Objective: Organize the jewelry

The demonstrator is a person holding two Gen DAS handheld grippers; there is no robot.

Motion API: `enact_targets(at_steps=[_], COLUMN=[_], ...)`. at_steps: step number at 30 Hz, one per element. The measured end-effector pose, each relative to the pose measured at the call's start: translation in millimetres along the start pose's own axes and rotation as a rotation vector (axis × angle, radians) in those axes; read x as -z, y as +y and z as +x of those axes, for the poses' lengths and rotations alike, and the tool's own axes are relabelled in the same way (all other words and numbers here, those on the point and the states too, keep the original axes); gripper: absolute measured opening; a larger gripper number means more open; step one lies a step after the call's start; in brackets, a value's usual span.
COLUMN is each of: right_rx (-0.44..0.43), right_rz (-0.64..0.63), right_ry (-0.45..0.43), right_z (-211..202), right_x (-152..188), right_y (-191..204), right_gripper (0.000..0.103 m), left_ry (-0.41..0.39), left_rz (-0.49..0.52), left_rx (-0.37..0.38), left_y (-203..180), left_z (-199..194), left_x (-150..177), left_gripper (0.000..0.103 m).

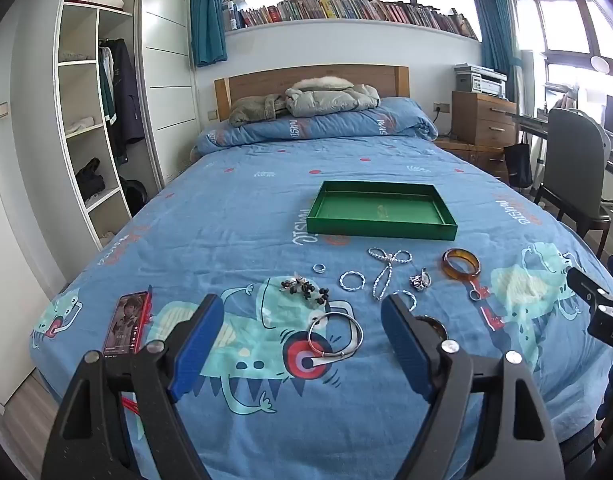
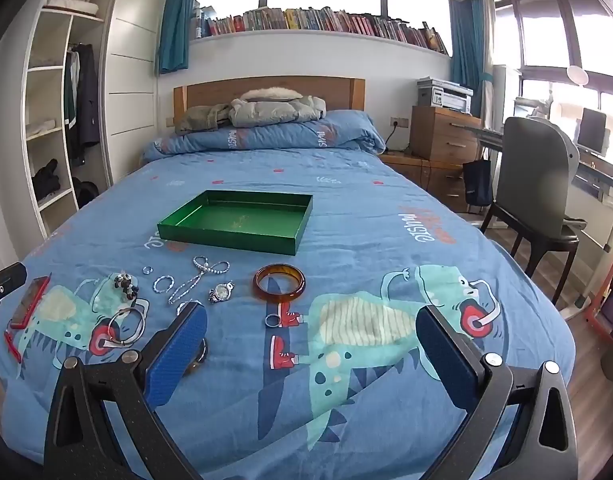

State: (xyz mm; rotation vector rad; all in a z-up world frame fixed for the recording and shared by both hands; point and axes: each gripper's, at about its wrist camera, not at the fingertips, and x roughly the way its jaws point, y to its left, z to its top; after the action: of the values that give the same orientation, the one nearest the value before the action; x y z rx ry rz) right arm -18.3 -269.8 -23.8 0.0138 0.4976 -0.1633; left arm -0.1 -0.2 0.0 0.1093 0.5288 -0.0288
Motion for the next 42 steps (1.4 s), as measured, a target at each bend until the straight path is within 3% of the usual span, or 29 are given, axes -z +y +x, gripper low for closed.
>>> enact_targets(at_steps=[22,28,42], right_rx=[0.027,0.028,-0.004], right_rz=[-0.026,-0.046,-0.053], right_ry=[0.013,-0.001,-0.001], right_z=[-0.9,-5.7,-3.9], right_x=[2.1,1.2,1.8], right_y=[8.8,13.4,14.8], right_gripper=[0.103,0.103,0.103], left_ry=[0.012,0.020,0.041], left_rz=[-0.015,-0.011,-0.015], left_rx=[0.012,0.012,0.007], left_y=[2.5,-13.1,-16.9], left_z=[5.3,8.0,10.6], left_x=[6.7,8.0,7.0], left_gripper=[0.080,0.080,0.080])
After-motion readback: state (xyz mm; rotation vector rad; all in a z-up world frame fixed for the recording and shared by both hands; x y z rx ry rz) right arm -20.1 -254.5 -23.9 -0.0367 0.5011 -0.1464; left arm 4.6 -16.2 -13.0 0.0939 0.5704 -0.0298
